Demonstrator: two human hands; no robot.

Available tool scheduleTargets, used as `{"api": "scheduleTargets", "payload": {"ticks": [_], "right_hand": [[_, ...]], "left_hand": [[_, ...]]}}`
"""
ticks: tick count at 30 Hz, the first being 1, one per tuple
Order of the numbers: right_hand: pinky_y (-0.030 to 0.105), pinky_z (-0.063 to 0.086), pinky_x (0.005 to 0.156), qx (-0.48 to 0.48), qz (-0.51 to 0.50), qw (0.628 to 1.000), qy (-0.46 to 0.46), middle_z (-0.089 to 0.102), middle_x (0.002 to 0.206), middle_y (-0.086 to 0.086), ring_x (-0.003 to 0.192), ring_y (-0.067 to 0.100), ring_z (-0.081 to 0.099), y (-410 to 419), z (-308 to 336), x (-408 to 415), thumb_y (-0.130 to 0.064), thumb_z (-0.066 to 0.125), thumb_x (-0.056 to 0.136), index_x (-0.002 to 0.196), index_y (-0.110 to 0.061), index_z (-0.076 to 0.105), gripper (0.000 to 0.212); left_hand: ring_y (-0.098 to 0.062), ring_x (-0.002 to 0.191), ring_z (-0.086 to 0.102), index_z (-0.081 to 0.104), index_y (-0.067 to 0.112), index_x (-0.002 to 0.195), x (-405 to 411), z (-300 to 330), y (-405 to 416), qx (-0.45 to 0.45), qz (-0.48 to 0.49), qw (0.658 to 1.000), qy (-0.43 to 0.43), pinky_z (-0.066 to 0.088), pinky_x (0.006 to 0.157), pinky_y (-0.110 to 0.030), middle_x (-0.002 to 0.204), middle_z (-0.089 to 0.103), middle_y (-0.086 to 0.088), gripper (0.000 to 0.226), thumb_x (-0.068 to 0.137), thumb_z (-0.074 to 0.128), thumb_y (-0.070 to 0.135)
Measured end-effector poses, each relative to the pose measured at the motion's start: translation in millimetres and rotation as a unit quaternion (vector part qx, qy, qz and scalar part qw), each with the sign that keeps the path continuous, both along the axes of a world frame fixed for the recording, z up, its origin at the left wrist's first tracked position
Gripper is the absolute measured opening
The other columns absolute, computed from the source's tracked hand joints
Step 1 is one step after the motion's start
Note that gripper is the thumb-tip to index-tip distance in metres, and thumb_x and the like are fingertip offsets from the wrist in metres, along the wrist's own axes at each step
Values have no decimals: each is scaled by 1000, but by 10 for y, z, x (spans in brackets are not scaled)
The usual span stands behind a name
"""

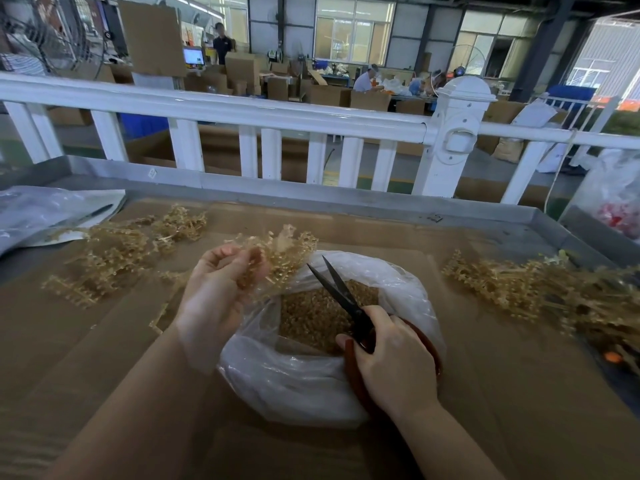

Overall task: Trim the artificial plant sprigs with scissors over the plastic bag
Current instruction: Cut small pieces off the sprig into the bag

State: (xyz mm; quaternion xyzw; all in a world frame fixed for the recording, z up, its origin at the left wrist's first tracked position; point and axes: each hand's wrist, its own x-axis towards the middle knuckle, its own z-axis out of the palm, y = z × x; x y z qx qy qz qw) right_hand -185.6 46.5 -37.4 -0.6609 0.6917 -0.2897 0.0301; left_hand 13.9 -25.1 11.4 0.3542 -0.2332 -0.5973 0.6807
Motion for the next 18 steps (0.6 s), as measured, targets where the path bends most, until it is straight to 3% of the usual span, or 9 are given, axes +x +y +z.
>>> {"api": "scheduleTargets", "payload": {"ticks": [3, 5, 8, 12, 14, 16, 18], "right_hand": [[19, 40, 73, 1, 1, 1000, -6, 59, 96, -12, 94, 9, 56, 8, 17, -4, -57, 58, 84, 116, -34, 53, 40], [19, 43, 75, 6, 3, 1000, -13, 60, 96, -12, 93, 8, 56, 3, 42, -8, -56, 58, 84, 116, -34, 52, 39], [21, 44, 75, 15, -2, 1000, -25, 62, 96, -11, 93, 9, 57, -15, 93, -21, -54, 57, 86, 113, -33, 52, 34], [24, 47, 78, 29, -11, 999, -19, 64, 98, -9, 95, 11, 59, -14, 136, -34, -53, 56, 87, 110, -31, 53, 32], [25, 48, 79, 34, -12, 999, -17, 65, 99, -8, 95, 11, 60, -6, 142, -37, -53, 56, 87, 109, -31, 53, 31], [23, 45, 75, 36, -14, 999, -18, 64, 98, -9, 93, 10, 59, -4, 141, -45, -54, 56, 87, 108, -31, 53, 31], [20, 39, 70, 37, -14, 999, -21, 64, 97, -10, 87, 7, 56, -8, 141, -50, -54, 57, 87, 107, -32, 53, 30]], "left_hand": [[-17, 79, 71, 49, 12, 88, 35, 31, 22, -73, 5, 997, -16, 58, 67, -23, 92, 63, -11, 18, 94, 46, -4], [-17, 87, 69, 50, 14, 88, 33, 23, 83, -163, -29, 977, -137, 56, 75, -21, 87, 63, -6, 18, 93, 47, -3], [-9, 88, 67, 54, 8, 87, -33, -18, 202, -226, -102, 886, -391, 51, 76, -14, 83, 68, 5, 9, 89, 56, 0], [-11, 103, 63, 65, 22, 78, -129, -139, 239, -198, -143, 780, -577, 50, 92, -28, 102, 70, 7, 24, 81, 67, -2], [-1, 106, 58, 69, 30, 80, -122, -164, 221, -176, -169, 735, -633, 45, 96, -22, 107, 67, 14, 27, 80, 68, 3], [7, 95, 58, 70, 33, 81, -132, -160, 210, -152, -174, 761, -606, 43, 84, -8, 99, 68, 19, 16, 81, 70, 17], [5, 83, 60, 67, 32, 82, -181, -161, 196, -122, -134, 781, -598, 42, 69, -4, 87, 67, 17, 4, 81, 71, 32]]}}
